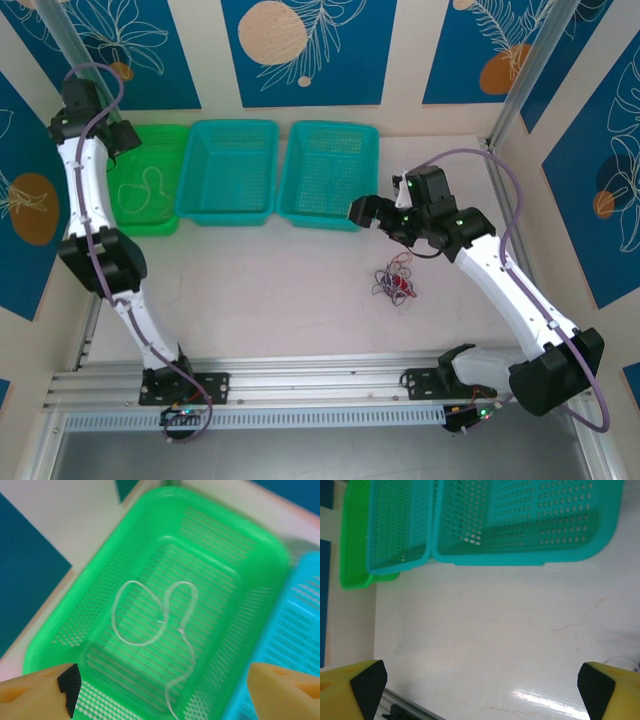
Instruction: Untangle the cables
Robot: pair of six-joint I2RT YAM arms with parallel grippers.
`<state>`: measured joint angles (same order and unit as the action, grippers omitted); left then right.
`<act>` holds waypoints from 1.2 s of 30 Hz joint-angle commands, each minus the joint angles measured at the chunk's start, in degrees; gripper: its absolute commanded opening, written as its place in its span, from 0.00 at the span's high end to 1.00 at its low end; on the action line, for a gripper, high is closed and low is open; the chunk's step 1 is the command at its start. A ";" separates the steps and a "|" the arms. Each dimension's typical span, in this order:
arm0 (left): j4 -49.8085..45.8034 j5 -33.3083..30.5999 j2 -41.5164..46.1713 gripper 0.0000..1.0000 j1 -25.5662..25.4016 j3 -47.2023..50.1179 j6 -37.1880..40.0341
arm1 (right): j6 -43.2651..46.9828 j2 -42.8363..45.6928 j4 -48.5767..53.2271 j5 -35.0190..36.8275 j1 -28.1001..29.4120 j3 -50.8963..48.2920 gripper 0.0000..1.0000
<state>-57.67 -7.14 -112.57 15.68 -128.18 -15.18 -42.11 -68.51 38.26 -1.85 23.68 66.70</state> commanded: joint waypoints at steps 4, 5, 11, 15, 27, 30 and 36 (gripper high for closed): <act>8.97 12.49 21.65 0.15 -10.34 19.06 -2.14 | -4.54 3.65 3.56 4.78 -6.87 -8.02 0.00; 10.28 13.14 24.91 0.15 -12.54 22.64 -2.34 | -4.26 3.98 3.98 4.84 -8.07 -9.45 0.00; 20.36 16.23 41.29 0.17 -28.09 42.72 -2.92 | -2.03 2.52 5.57 4.94 -11.46 -15.17 0.00; 28.64 21.22 48.23 0.18 -38.29 54.92 -3.30 | -0.84 -1.06 3.01 1.49 -11.55 -17.41 0.00; 34.92 25.51 53.77 0.16 -47.12 72.79 -1.68 | -8.17 -1.99 1.90 0.72 -7.39 -17.87 1.00; 38.68 29.66 54.75 0.13 -47.34 75.26 1.11 | -7.88 1.40 -0.52 0.04 -4.30 -16.37 1.00; 43.98 41.84 54.51 0.11 -50.35 78.81 14.10 | -5.56 0.25 2.97 -0.93 2.32 -7.51 0.91</act>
<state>-18.35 26.02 -58.35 -32.62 -50.63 -9.52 -48.14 -68.12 38.39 -3.36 23.77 54.68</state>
